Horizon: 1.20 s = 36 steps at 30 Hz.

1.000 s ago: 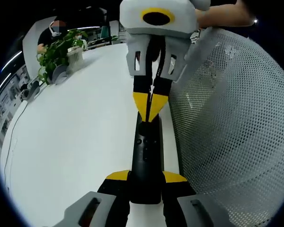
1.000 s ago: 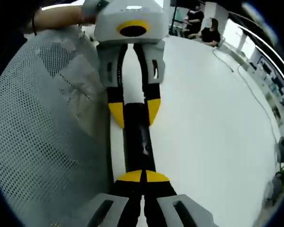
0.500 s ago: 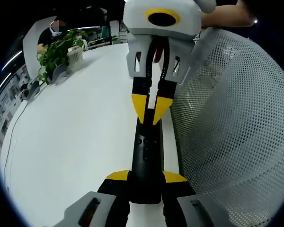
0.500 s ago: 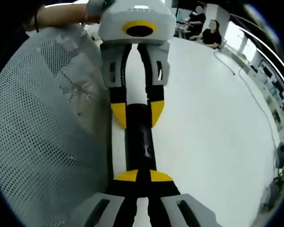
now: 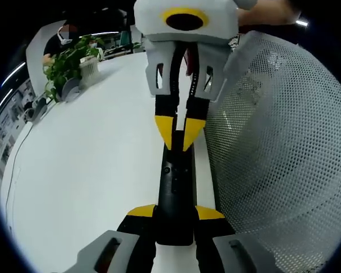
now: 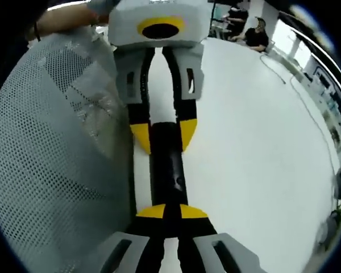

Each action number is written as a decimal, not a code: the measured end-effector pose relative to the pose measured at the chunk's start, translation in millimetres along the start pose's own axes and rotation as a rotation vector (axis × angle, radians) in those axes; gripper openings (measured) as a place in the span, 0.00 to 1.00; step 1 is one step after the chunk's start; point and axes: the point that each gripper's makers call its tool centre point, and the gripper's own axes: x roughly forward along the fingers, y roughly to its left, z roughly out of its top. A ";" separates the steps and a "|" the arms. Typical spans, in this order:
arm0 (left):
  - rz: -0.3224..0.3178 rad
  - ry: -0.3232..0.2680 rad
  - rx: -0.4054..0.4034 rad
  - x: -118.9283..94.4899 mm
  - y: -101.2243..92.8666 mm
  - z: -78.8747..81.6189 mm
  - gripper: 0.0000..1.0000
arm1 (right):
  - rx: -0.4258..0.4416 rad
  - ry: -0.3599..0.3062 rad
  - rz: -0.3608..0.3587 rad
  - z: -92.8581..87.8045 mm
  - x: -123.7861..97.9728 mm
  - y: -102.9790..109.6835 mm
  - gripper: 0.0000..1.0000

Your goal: Press the specified remote control buttons in sequence, fully releasing each button before pressing the next.

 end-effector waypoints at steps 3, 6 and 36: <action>0.000 -0.003 -0.003 0.0 0.1 0.1 0.25 | 0.047 -0.038 -0.006 0.1 -1.0 0.1 0.03; -0.001 -0.002 -0.004 0.0 0.0 0.2 0.25 | 0.100 -0.054 -0.011 1.6 -1.5 0.2 0.04; -0.002 0.002 0.000 0.7 0.0 0.2 0.25 | 0.012 0.007 -0.006 4.1 2.8 1.2 0.05</action>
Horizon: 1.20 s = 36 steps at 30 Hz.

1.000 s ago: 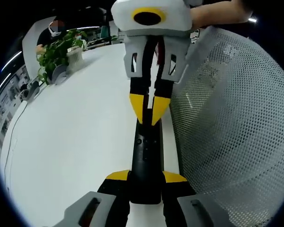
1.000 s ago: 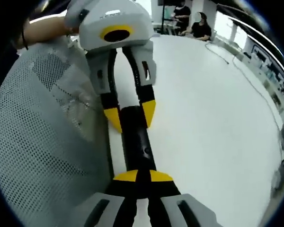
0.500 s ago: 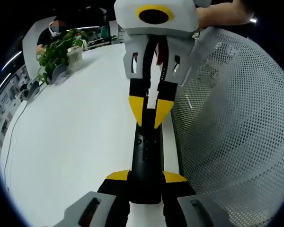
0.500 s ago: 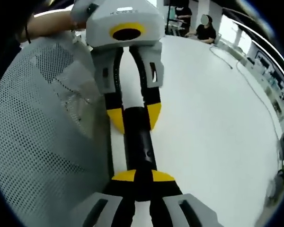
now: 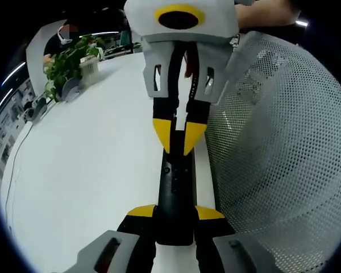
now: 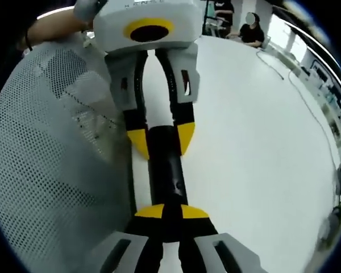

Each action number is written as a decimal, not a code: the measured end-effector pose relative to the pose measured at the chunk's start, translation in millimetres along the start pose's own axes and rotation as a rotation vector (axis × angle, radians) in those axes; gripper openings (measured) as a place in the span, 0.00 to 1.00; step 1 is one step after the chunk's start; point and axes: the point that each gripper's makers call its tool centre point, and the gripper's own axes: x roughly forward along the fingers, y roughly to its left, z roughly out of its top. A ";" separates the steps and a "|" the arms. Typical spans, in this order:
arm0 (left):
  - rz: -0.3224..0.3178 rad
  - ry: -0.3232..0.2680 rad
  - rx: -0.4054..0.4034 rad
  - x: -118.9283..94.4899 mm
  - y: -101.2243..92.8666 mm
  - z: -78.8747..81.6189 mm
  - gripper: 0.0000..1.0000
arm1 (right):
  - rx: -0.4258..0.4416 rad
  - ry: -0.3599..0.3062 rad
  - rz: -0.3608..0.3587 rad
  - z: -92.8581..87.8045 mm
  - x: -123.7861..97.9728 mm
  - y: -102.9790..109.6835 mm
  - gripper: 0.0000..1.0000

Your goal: Press the specified remote control buttons in sequence, fully releasing each button before pressing the next.

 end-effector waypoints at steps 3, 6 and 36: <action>0.000 0.000 -0.001 0.0 -0.2 0.1 0.25 | 0.014 -0.025 -0.015 0.1 -1.0 -0.3 0.05; 0.000 -0.001 -0.002 0.0 -0.2 0.1 0.25 | 0.010 -0.032 -0.025 4.5 -2.6 -2.4 0.03; 0.000 0.006 0.012 -0.5 -0.8 -0.2 0.25 | -0.061 0.045 -0.004 7.4 5.3 1.9 0.00</action>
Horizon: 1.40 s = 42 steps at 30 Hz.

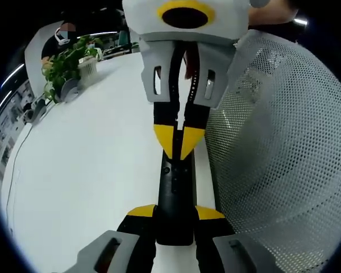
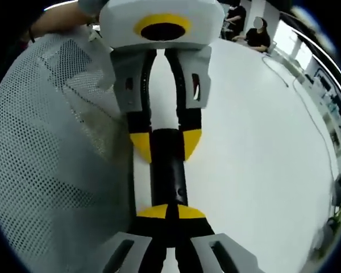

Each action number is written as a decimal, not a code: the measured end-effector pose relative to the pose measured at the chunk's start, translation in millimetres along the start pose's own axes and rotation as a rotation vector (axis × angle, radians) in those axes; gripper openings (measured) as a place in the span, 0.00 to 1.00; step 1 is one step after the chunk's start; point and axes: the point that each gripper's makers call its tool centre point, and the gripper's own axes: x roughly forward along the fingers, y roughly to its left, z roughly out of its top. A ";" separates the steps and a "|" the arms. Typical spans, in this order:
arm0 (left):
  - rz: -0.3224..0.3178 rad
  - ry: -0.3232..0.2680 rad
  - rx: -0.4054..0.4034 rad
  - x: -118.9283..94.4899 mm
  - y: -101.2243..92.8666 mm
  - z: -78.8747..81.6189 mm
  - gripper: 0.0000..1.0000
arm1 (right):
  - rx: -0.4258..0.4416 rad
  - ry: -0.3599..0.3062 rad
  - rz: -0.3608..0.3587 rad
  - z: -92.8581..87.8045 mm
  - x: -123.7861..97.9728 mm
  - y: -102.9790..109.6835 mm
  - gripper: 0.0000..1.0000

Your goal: Press the specified remote control buttons in sequence, fully releasing each button before pressing the next.

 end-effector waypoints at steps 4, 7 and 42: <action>0.001 -0.002 -0.001 -0.1 -0.2 0.2 0.25 | 0.086 -0.074 0.005 1.0 -2.1 -0.7 0.00; 0.002 -0.002 -0.003 -0.2 -0.1 0.1 0.25 | 0.115 -0.120 -0.011 0.3 -3.7 -1.5 0.00; -0.001 -0.002 -0.010 -0.3 0.4 -0.1 0.25 | 0.051 -0.065 -0.020 -0.3 -3.2 0.4 0.00</action>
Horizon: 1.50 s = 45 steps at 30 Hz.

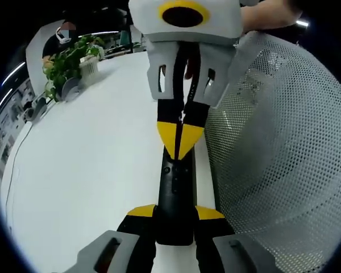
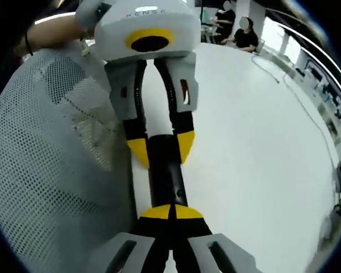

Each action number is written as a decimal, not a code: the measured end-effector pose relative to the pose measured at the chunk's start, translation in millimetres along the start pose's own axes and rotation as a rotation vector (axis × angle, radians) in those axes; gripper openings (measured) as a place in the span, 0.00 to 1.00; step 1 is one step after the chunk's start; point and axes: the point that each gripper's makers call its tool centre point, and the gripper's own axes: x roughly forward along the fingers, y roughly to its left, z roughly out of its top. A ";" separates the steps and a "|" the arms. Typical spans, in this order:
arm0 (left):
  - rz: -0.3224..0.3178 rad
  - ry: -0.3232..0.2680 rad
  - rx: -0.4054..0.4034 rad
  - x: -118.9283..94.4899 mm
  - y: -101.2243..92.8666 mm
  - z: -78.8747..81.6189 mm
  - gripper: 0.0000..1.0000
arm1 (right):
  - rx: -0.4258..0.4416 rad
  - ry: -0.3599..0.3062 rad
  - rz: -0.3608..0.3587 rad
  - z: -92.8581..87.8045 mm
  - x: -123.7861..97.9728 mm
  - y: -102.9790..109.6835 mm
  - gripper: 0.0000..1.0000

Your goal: Press the specified remote control buttons in sequence, fully releasing each button before pressing the next.

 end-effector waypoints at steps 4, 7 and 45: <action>-0.003 -0.001 -0.001 -0.1 0.1 0.1 0.25 | 0.000 0.016 -0.008 -6.0 -2.2 -1.4 0.00; -0.002 0.000 0.001 0.0 0.0 0.1 0.25 | 0.009 0.008 -0.010 -5.2 -1.7 -1.3 0.00; -0.003 0.004 0.004 -0.2 -0.6 -0.1 0.25 | -0.011 0.020 -0.037 -17.1 -7.5 -2.4 0.00</action>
